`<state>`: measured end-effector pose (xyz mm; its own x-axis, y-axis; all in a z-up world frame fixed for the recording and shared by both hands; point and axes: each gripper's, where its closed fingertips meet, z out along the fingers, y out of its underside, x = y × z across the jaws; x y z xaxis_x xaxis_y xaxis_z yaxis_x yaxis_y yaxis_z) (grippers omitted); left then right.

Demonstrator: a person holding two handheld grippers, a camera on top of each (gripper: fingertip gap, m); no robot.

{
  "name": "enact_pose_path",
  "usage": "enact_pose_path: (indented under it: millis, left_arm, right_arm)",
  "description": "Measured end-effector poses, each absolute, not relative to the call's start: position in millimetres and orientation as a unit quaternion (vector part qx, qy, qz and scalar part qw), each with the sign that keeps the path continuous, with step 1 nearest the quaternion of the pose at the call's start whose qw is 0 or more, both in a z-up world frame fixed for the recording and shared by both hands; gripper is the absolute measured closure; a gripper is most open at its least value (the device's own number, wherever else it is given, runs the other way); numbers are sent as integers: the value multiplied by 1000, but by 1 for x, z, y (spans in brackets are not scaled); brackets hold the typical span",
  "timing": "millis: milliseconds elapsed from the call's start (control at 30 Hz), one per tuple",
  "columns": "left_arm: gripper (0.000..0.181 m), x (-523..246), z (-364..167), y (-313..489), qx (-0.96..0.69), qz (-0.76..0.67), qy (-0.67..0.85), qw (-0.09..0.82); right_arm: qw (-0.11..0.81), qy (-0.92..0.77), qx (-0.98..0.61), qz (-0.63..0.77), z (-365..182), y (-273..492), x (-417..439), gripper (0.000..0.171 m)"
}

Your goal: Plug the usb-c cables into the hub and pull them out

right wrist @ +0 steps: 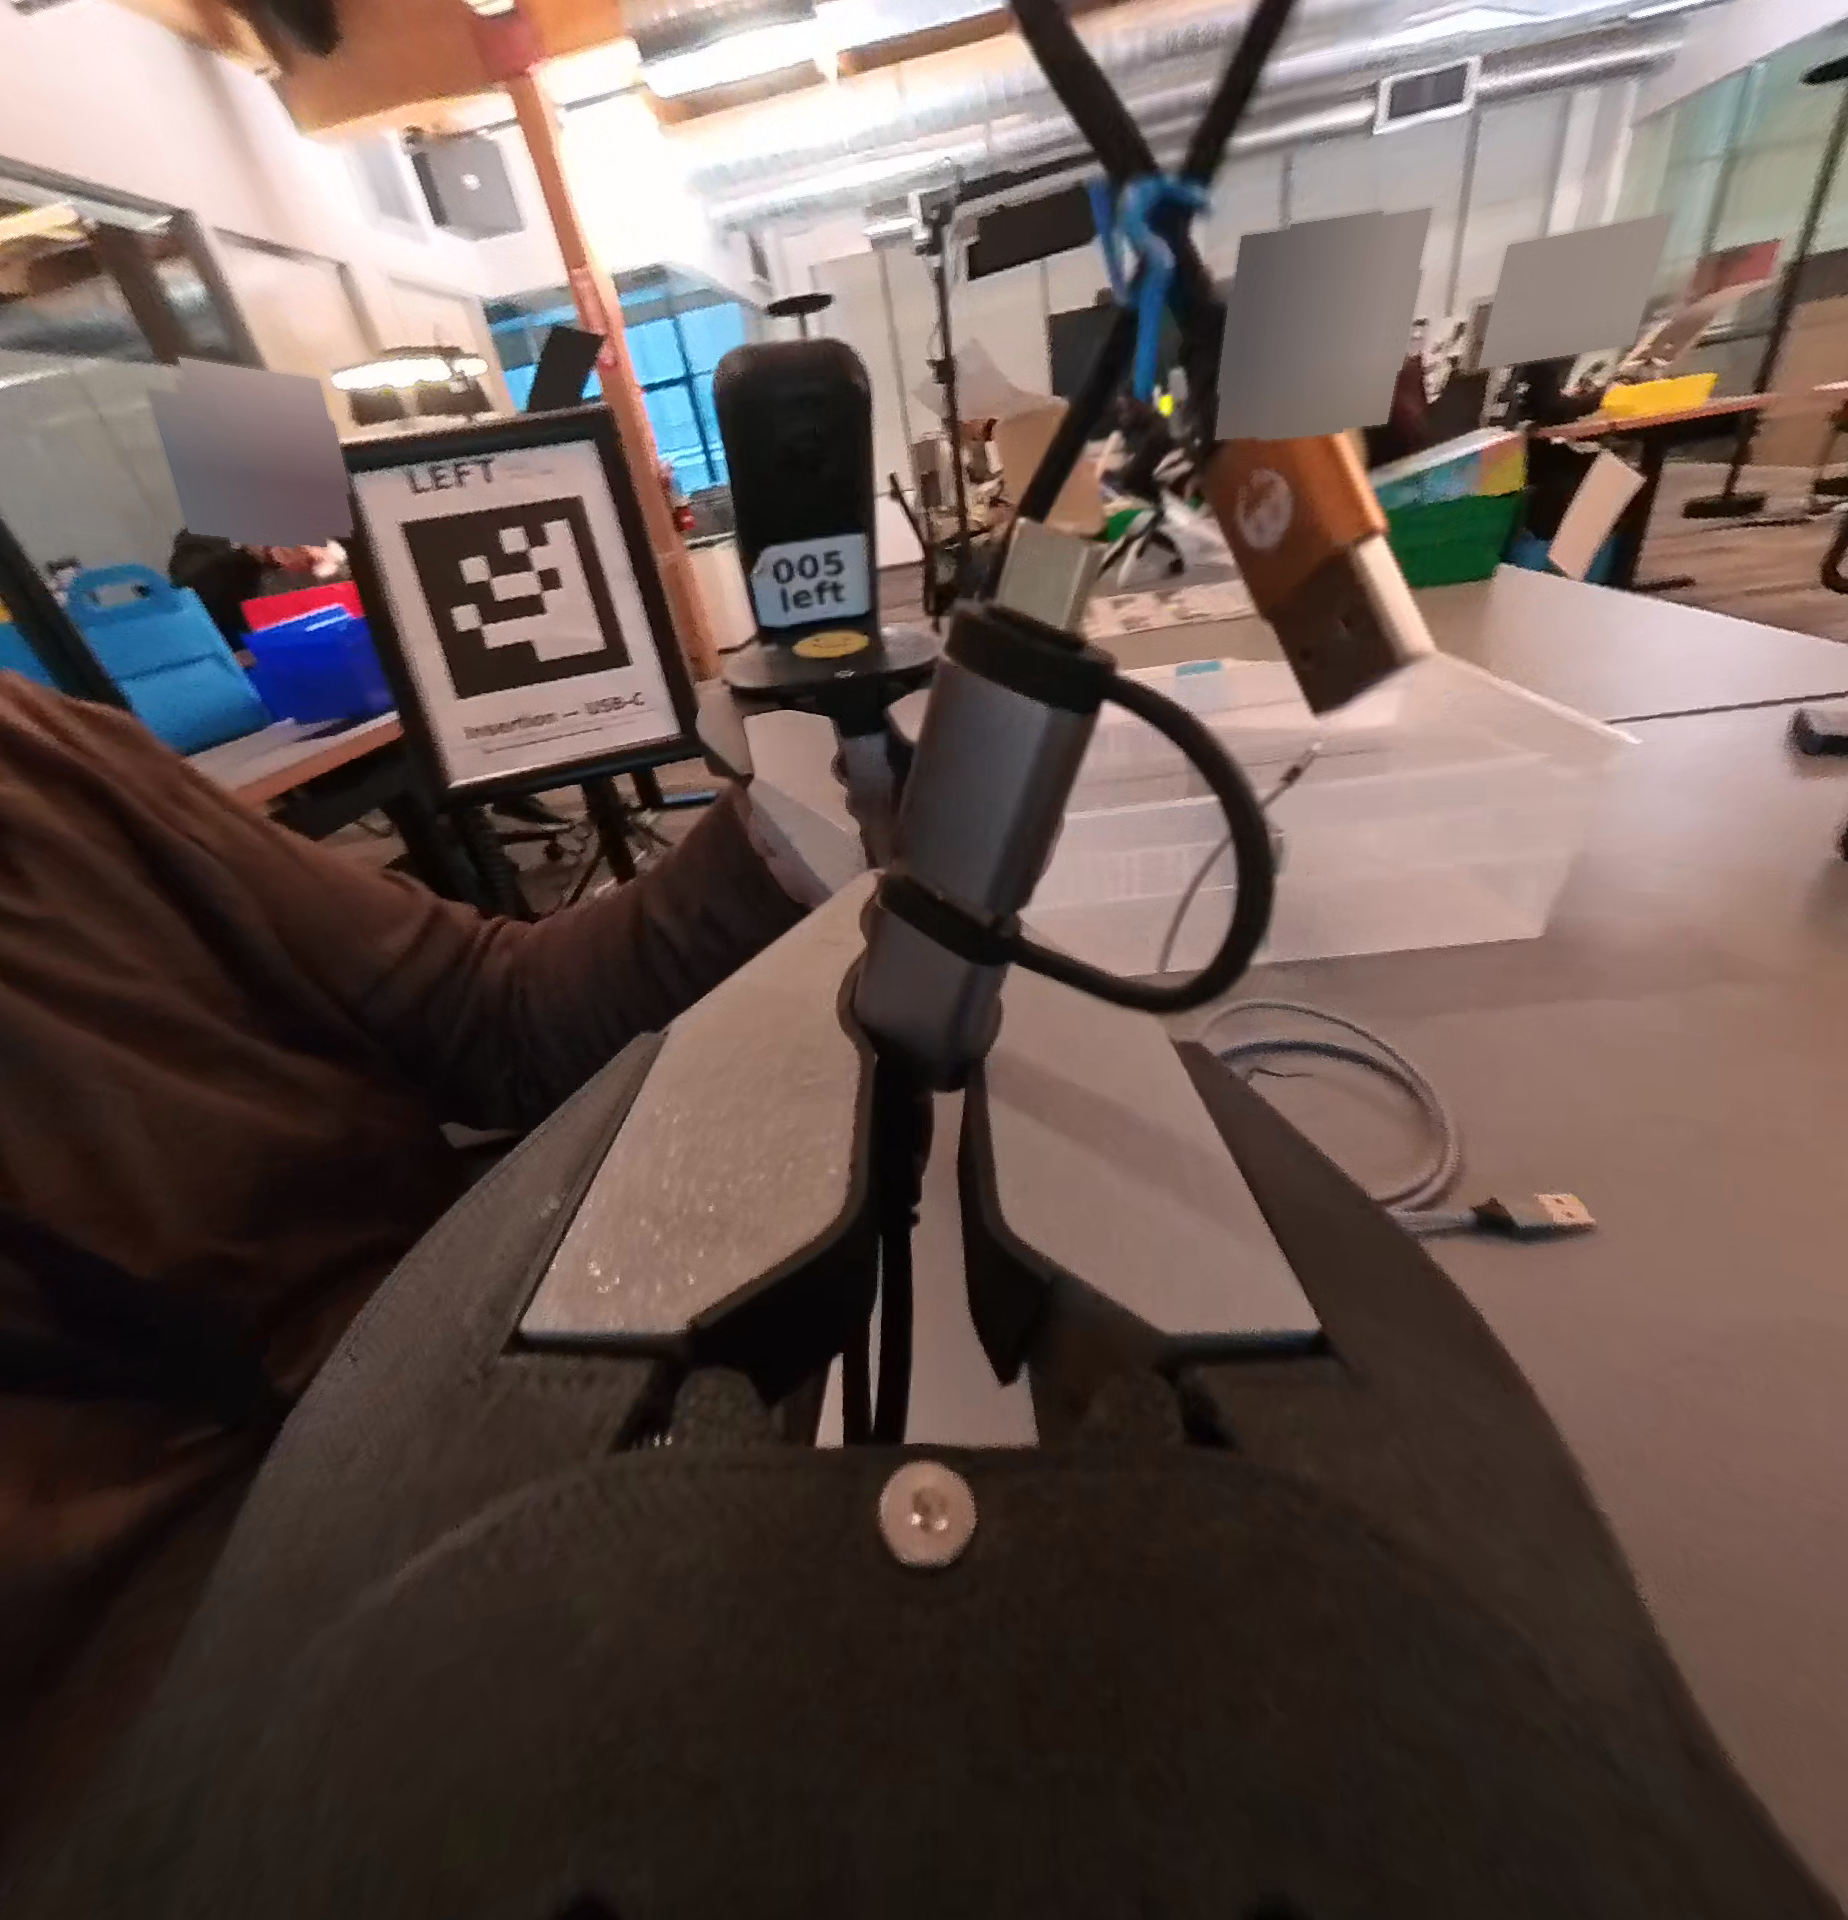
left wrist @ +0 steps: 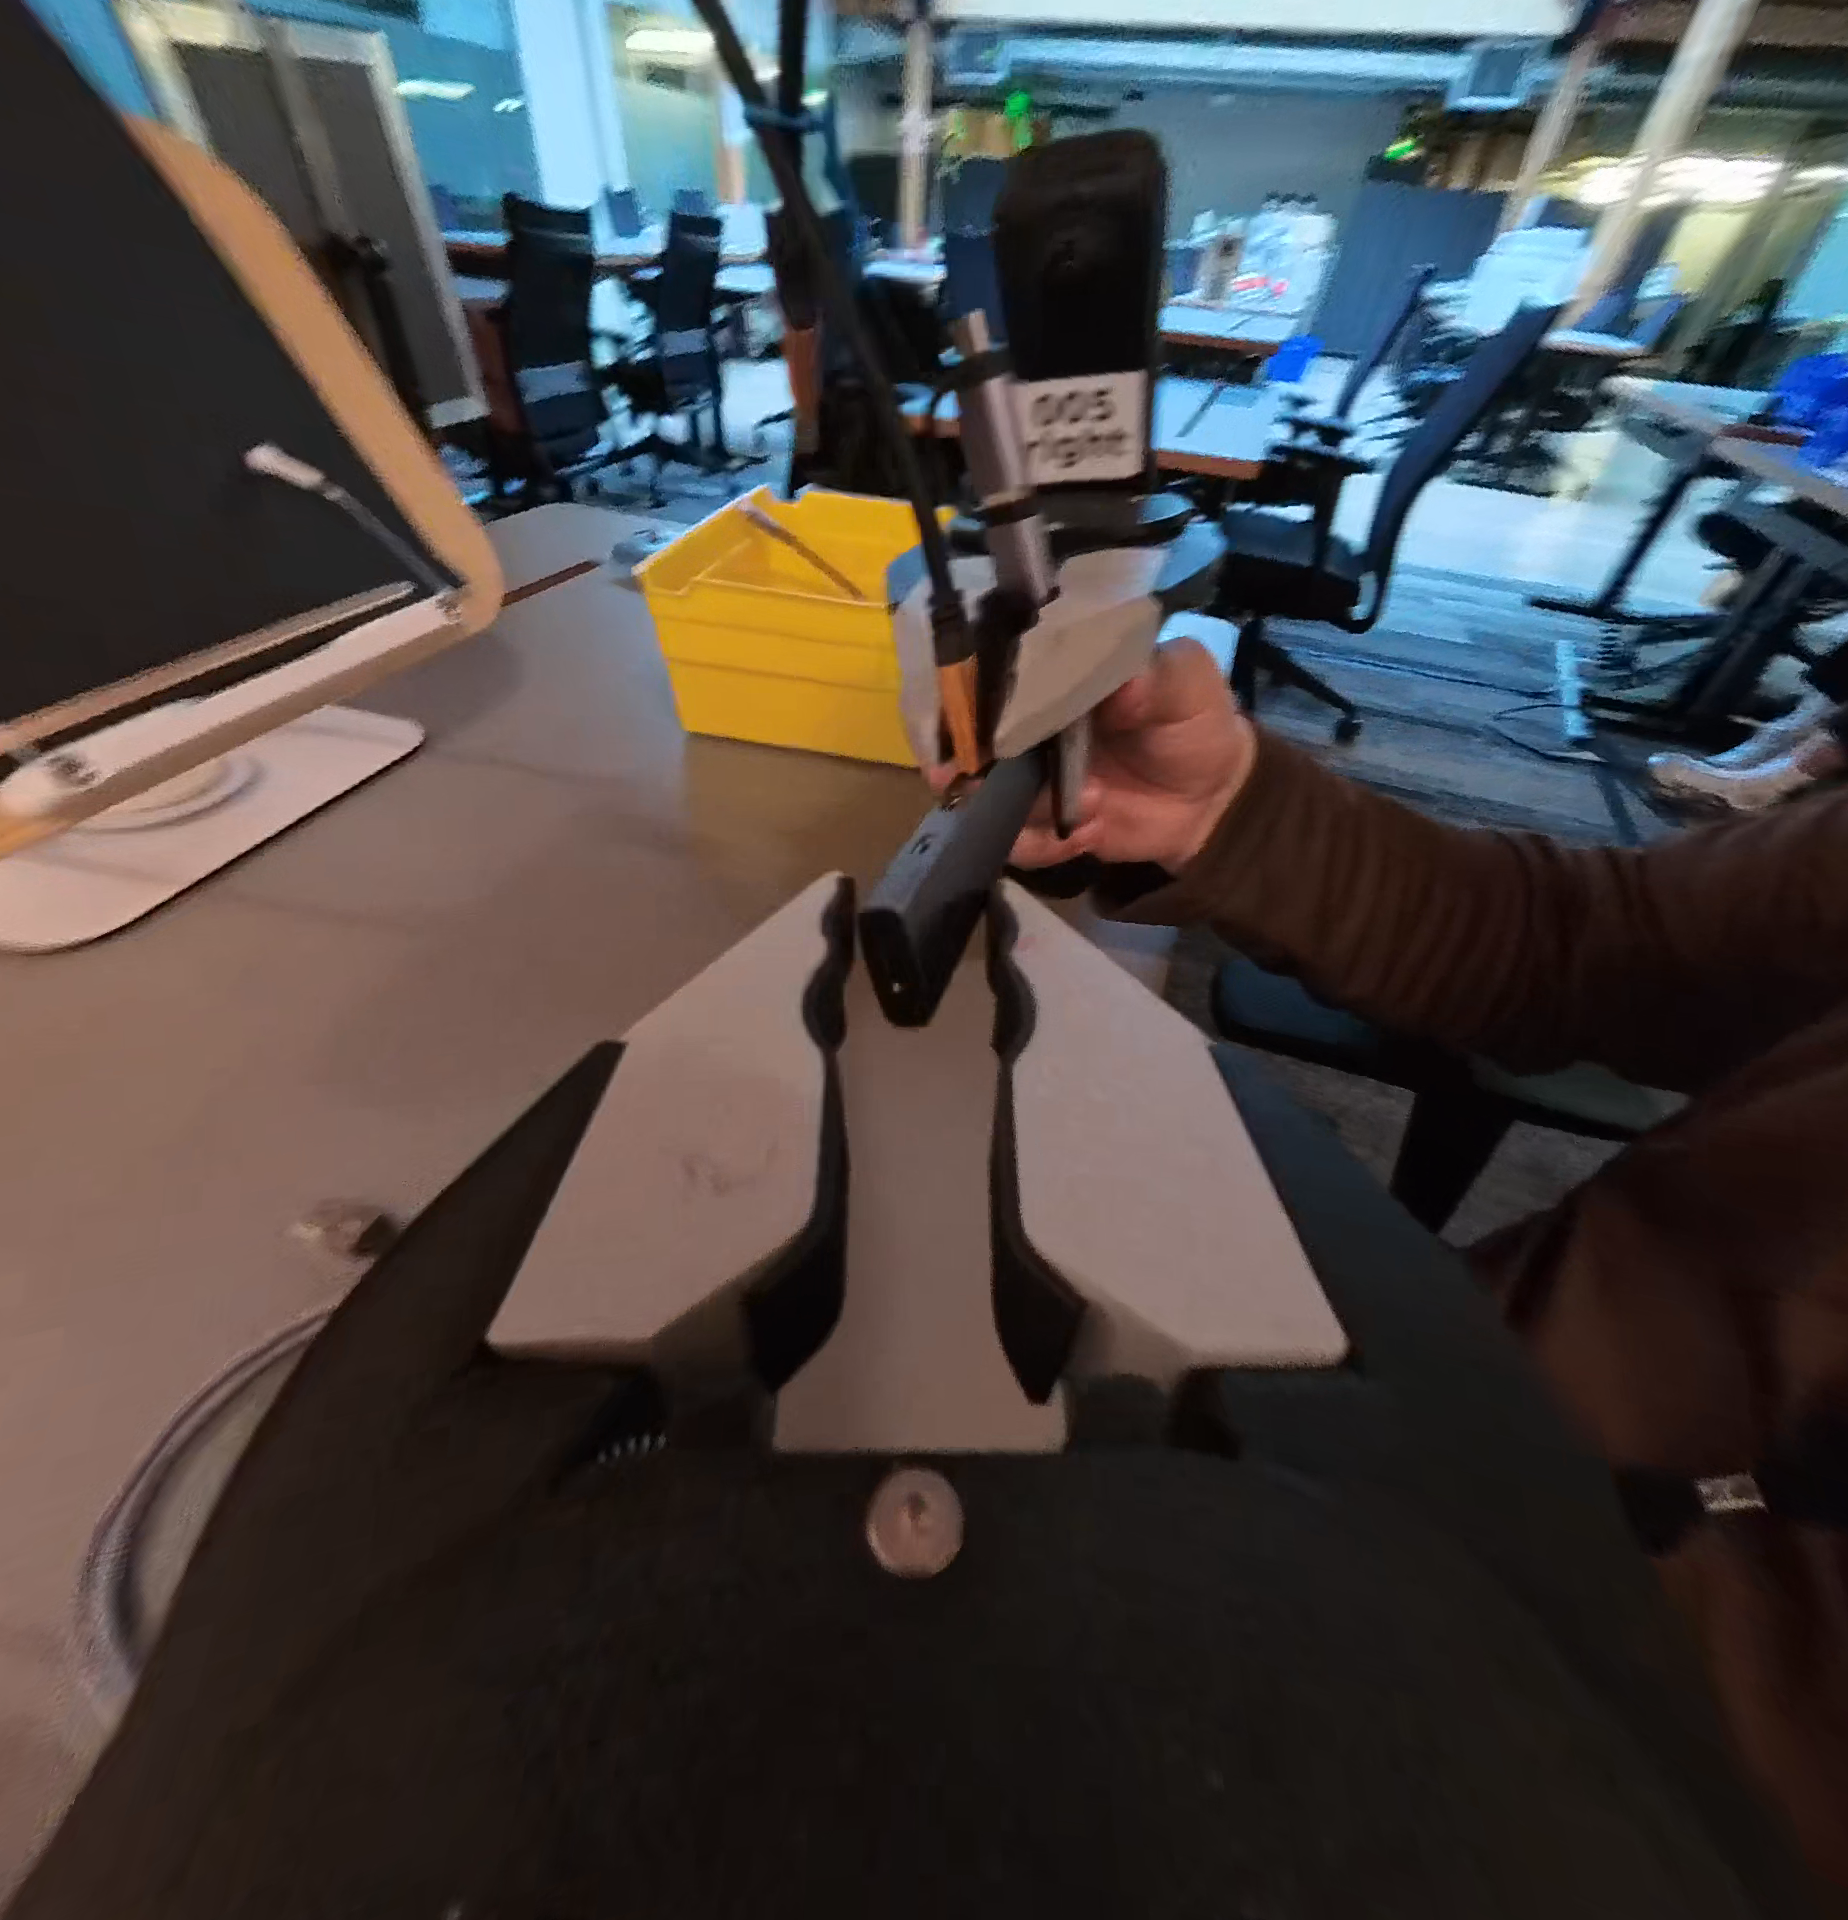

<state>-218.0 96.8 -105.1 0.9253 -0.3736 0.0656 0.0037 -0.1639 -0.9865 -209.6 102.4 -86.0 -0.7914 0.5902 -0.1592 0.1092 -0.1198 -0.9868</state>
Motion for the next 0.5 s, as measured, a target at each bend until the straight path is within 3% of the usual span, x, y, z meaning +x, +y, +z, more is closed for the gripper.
enact_pose_path:
  millis: [233, 500]
  left_arm:
    - [172, -198, -91, 94, -704, -242, 129, 655]
    - [174, -185, -102, 101, -723, -205, 168, 638]
  right_arm:
    - [157, -642, -263, 703, -84, 98, -204, 164]
    - [137, -666, -261, 685, -91, 91, -198, 162]
